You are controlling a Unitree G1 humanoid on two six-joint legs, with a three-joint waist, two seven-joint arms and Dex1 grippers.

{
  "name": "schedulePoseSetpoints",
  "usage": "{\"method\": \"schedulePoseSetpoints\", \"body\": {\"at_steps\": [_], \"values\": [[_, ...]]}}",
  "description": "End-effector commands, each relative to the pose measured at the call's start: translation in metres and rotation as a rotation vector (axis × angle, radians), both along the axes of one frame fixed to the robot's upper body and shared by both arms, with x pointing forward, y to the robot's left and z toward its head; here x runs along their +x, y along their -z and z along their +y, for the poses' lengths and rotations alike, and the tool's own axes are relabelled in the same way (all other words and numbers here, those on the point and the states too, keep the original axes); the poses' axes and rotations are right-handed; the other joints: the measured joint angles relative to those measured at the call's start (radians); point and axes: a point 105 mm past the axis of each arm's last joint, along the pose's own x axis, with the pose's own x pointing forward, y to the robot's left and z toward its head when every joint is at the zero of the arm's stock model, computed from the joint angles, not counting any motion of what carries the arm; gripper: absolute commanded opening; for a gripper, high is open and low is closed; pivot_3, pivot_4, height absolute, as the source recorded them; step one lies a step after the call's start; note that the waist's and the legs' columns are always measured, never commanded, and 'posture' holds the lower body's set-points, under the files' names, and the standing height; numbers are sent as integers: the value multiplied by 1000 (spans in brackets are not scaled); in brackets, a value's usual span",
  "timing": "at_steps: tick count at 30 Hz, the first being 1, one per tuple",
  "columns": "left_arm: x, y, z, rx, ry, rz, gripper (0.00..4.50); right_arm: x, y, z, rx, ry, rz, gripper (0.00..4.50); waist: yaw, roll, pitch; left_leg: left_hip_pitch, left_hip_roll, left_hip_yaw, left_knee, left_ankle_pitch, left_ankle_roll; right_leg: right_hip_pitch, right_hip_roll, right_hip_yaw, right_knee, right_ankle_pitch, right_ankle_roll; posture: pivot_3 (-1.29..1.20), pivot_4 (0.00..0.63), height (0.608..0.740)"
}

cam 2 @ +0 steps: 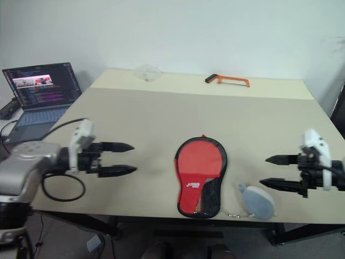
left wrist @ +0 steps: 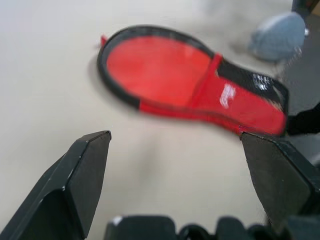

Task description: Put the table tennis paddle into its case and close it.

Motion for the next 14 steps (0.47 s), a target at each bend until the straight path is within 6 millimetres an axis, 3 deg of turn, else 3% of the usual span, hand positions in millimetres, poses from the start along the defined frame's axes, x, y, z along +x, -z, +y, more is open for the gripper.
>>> {"method": "schedulePoseSetpoints", "body": {"at_steps": [1,7,14], "values": [[-9,-33,26,-8,-35,-56,4500,-19,-9,-9,-1,27,-6,4466,1,0,0,0,0,0,0,0,0,0,0,0,0,0,0,0,150,740],[-14,-33,55,76,-90,-45,4500,-29,1,-3,-45,5,60,4466,-6,2,1,1,1,5,0,-1,0,-2,-4,2,0,0,-1,0,150,740],[-15,-28,58,96,-128,-57,4500,-21,-8,6,-41,-66,47,4466,-5,1,1,0,2,9,-1,-2,1,-9,-8,5,0,0,-1,0,150,740]]}}
